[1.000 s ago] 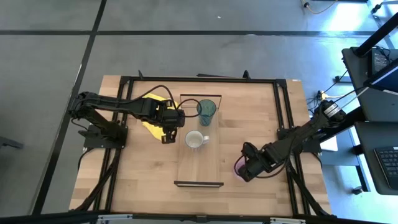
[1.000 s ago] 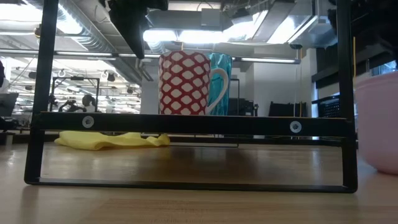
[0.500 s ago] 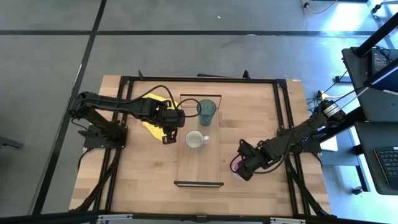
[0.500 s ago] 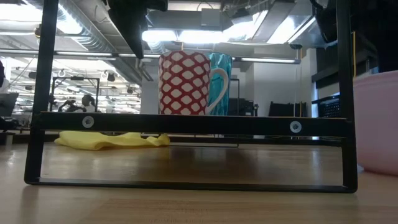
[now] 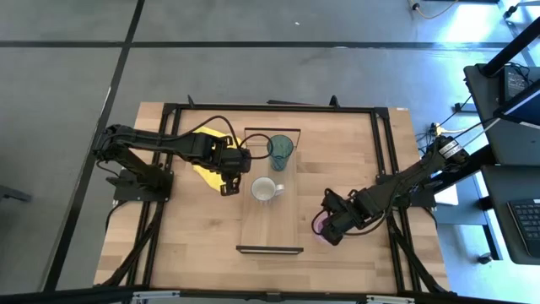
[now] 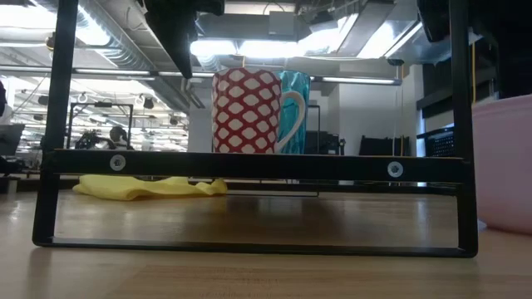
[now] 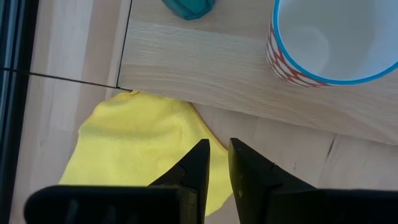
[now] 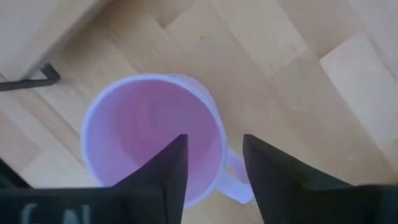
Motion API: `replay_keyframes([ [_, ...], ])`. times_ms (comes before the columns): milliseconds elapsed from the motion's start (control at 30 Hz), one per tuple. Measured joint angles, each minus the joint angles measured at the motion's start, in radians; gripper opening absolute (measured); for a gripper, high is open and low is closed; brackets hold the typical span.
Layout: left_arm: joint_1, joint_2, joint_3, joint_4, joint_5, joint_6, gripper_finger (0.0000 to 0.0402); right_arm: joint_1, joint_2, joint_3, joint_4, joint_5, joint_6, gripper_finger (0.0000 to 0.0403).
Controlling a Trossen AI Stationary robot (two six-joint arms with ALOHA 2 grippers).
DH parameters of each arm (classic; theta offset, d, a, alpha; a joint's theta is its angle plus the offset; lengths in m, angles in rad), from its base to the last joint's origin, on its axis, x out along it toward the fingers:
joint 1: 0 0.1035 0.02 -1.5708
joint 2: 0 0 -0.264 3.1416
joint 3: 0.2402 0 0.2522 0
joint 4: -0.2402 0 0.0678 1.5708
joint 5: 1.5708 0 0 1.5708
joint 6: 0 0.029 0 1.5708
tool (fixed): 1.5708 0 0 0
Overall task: Stack small to large cups/mugs on shelf
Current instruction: Put the pink mug on the shelf
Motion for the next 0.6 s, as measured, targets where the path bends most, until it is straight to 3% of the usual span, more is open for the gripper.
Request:
replay_keyframes([
  [133, 0.002, 0.000, 0.000, 0.016, 0.000, 0.017, 0.0055, 0.000, 0.000, 0.079, -0.100, 0.015, 0.085, 0.0165],
  [300, 0.014, 0.000, 0.000, 0.019, 0.015, 0.044, 0.0055, 0.004, -0.001, 0.157, -0.221, -0.035, 0.355, 0.0160],
  [600, 0.023, 0.000, 0.000, 0.050, 0.040, 0.152, 0.0055, 0.057, -0.001, 0.137, -0.085, -0.085, 0.657, 0.0159],
])
